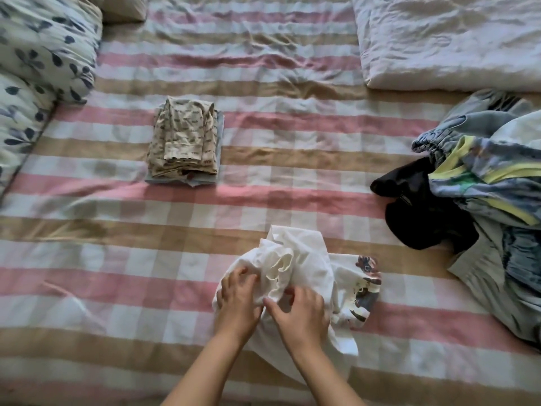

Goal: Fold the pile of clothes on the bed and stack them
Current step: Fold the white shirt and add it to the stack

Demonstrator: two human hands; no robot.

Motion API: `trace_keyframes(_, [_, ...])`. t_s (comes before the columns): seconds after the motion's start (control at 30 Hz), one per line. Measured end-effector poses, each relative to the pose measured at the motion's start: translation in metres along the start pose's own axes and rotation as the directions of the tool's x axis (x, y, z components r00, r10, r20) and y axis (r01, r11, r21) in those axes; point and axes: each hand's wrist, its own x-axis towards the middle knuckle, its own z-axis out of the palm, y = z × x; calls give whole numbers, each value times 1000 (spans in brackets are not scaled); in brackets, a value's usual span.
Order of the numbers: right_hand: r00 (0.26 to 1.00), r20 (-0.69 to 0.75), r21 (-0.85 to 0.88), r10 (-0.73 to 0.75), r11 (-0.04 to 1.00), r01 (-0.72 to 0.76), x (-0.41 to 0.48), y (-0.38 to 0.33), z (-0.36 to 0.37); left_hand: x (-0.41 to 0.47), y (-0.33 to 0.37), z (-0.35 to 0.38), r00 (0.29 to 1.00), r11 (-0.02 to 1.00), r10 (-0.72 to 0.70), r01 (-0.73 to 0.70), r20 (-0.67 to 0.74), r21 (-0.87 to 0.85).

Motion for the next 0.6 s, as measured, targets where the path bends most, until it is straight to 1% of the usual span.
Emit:
trace_keyframes(0.07, [999, 9, 2, 52, 999, -53, 3, -8, 7, 4, 3, 0, 997, 1000, 22, -22, -72, -9])
trace_keyframes(0.17, [998, -31, 6, 55, 998, -55, 7, -11, 9, 6, 5, -9, 984, 992, 29, -50, -174, -119])
trace_keyframes(0.23, [997, -58, 67, 47, 997, -43, 6, -9, 4, 4, 6, -18, 979, 966, 35, -85, -200, -245])
trace_keyframes(0.33, [984, -176, 302, 36, 953, 19, -1, -5, -13, -5, 13, -39, 977, 854, -41, -74, -208, -515])
trace_keyframes(0.37, [973, -228, 348, 32, 936, 50, -4, -6, -21, -8, 16, -47, 974, 812, -79, -60, -212, -580])
trace_keyframes(0.47, [942, -334, 419, 11, 897, 138, -11, -10, -50, -17, 27, -76, 961, 675, -172, -46, -218, -736])
trace_keyframes(0.53, [923, -385, 440, -24, 874, 206, -20, -18, -78, -25, 36, -104, 956, 591, -184, -76, -226, -803])
trace_keyframes(0.6, [898, -432, 411, -83, 869, 277, -32, -25, -109, -35, 45, -133, 957, 528, -175, -106, -230, -842])
